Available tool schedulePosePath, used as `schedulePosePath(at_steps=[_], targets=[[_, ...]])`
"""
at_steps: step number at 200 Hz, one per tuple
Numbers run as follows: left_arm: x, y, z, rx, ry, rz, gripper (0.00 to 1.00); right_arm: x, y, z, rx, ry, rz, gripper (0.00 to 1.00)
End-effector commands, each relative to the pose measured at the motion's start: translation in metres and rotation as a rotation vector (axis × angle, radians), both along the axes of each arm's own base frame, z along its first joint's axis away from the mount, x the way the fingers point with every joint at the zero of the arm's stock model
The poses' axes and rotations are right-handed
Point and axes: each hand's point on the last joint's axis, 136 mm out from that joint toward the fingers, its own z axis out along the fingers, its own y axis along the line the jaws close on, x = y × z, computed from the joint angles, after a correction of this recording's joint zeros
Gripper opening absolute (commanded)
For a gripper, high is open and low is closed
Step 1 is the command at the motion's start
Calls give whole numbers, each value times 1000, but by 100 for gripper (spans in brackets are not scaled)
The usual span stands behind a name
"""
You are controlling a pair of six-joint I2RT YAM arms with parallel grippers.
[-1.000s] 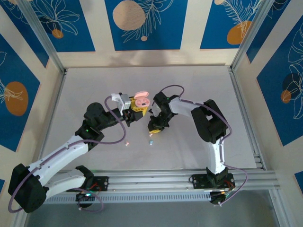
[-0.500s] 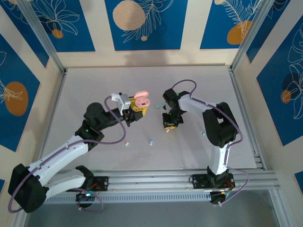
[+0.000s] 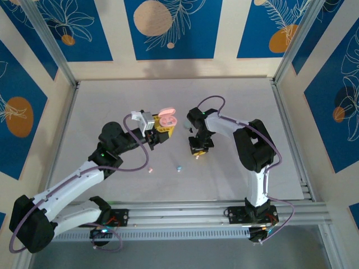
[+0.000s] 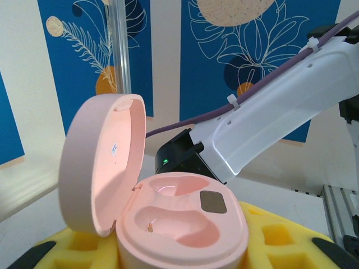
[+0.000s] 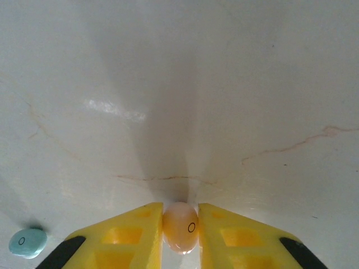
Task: Insert wireless bluetooth earbuds into charging case
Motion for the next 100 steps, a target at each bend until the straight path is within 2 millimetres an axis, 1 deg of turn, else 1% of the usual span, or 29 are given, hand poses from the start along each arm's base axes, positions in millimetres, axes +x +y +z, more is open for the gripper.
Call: schedulePosePath(at_steps=[1, 19, 53, 81, 100], targets=[[-1, 2, 6, -9, -21, 6, 31, -8, 4, -6, 13, 60, -16, 26], [-2, 1, 6, -9, -21, 5, 31, -11, 7, -6, 45, 81, -25, 28], [-1, 1, 7, -9, -22, 6, 31, -12, 11, -6, 71, 89, -34, 28], [0, 0, 6, -9, -17, 1, 31, -10, 9, -7, 57, 74, -42, 24], [0, 0, 5, -7, -16, 3, 31, -6, 8, -1, 50, 43, -43, 22]])
